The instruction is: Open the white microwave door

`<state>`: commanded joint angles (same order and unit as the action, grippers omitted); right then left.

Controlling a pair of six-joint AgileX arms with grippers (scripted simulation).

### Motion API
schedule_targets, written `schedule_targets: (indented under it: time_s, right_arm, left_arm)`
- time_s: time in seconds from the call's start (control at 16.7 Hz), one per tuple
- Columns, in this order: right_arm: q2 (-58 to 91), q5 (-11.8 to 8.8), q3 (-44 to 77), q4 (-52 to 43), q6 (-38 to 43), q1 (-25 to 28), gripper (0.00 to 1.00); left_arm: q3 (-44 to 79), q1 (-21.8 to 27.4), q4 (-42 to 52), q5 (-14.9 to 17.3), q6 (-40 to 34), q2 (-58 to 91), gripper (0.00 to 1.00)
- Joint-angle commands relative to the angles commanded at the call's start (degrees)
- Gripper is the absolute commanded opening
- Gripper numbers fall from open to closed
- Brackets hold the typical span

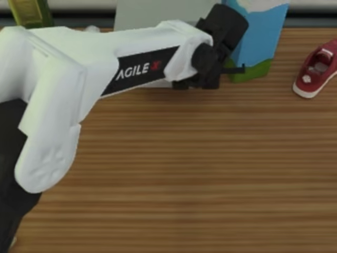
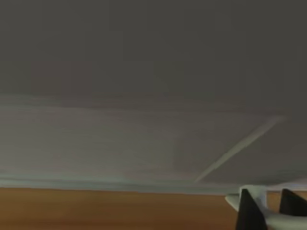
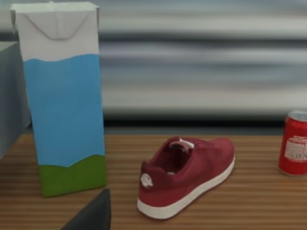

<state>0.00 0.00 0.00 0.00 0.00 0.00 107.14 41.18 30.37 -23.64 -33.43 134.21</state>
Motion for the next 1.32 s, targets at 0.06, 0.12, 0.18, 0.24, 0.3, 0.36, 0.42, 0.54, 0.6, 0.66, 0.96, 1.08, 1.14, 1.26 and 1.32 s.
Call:
schedule_targets:
  time_s: [0.06,0.12,0.18,0.24,0.3,0.36,0.42,0.54,0.6,0.66,0.96,1.08,1.14,1.26,1.32]
  right_arm:
    - [0.0,0.0,0.0,0.0,0.0,0.0,1.0]
    - [0.0,0.0,0.0,0.0,0.0,0.0,1.0]
    - [0.0,0.0,0.0,0.0,0.0,0.0,1.0]
    - [0.0,0.0,0.0,0.0,0.0,0.0,1.0]
    - [0.0,0.0,0.0,0.0,0.0,0.0,1.0]
    - [0.0,0.0,0.0,0.0,0.0,0.0,1.0]
    - [0.0,0.0,0.0,0.0,0.0,0.0,1.0]
    - [0.0,0.0,0.0,0.0,0.0,0.0,1.0]
    - [0.0,0.0,0.0,0.0,0.0,0.0,1.0]
    - [0.0,0.0,0.0,0.0,0.0,0.0,1.0]
    - [0.0,0.0,0.0,0.0,0.0,0.0,1.0]
    - [0.0,0.0,0.0,0.0,0.0,0.0,1.0]
    - [0.0,0.0,0.0,0.0,0.0,0.0,1.0]
    - [0.0,0.0,0.0,0.0,0.0,0.0,1.0]
    - [0.0,0.0,0.0,0.0,0.0,0.0,1.0]
  left_arm:
    - [-1.6,0.0,-0.8,-0.4,-0.4,-0.9,0.0]
    - [-2.8,-0.1,-1.6,-0.8,-0.9,-1.8,0.0]
    - [-3.6,-0.1,-2.2,-1.0,-1.2,-2.4,0.0]
    - [-3.7,-0.1,-2.3,-1.0,-1.2,-2.5,0.0]
    - [-3.7,-0.1,-2.3,-1.0,-1.2,-2.5,0.0]
    - [-3.7,-0.1,-2.3,-1.0,-1.2,-2.5,0.0]
    - [-3.7,-0.1,-2.3,-1.0,-1.2,-2.5,0.0]
    - [-3.7,-0.1,-2.3,-1.0,-1.2,-2.5,0.0]
    - [-3.7,-0.1,-2.3,-1.0,-1.2,-2.5,0.0]
    - [-3.7,-0.1,-2.3,-1.0,-1.2,-2.5,0.0]
    - [-3.7,-0.1,-2.3,-1.0,-1.2,-2.5,0.0]
    - [-3.7,-0.1,-2.3,-1.0,-1.2,-2.5,0.0]
    - [-3.7,-0.1,-2.3,-1.0,-1.2,-2.5,0.0]
    - [-3.7,-0.1,-2.3,-1.0,-1.2,-2.5,0.0]
    - [-3.7,-0.1,-2.3,-1.0,-1.2,-2.5,0.0]
